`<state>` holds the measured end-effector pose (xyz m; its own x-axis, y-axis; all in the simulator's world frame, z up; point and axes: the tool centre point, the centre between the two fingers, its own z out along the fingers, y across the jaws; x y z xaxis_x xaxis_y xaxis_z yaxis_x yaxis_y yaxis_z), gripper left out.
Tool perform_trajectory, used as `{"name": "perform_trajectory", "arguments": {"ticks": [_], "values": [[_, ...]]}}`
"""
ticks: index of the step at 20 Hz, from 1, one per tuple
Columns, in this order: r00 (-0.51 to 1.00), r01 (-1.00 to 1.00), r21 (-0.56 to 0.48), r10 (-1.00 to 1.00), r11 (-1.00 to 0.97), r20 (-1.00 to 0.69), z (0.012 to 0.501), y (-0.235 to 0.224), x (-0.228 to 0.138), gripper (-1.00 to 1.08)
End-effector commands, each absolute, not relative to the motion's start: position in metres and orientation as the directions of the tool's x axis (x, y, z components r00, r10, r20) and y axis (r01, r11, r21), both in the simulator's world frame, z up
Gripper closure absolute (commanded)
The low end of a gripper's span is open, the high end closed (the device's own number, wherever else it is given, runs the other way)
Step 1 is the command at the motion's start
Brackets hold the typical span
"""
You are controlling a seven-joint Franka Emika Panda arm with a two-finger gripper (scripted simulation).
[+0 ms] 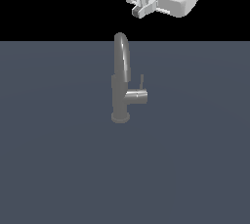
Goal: Turn on the faucet by rotating a designated handle.
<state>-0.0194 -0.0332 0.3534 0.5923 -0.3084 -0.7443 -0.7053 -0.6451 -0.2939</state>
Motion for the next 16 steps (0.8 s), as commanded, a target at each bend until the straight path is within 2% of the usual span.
{"name": "perform_trajectory", "arguments": {"ticks": [1, 9, 16], "values": [[0.547, -0.743, -0.288, -0.3, -0.604, -0.782, 0.34, -0.037, -0.009, 1.08], [0.382, -0.857, -0.242, -0.246, -0.455, -0.891, 0.292, -0.048, 0.023, 1.08], [0.217, -0.939, -0.161, -0.161, -0.304, -0.963, 0.239, -0.056, 0.044, 1.08]]}}
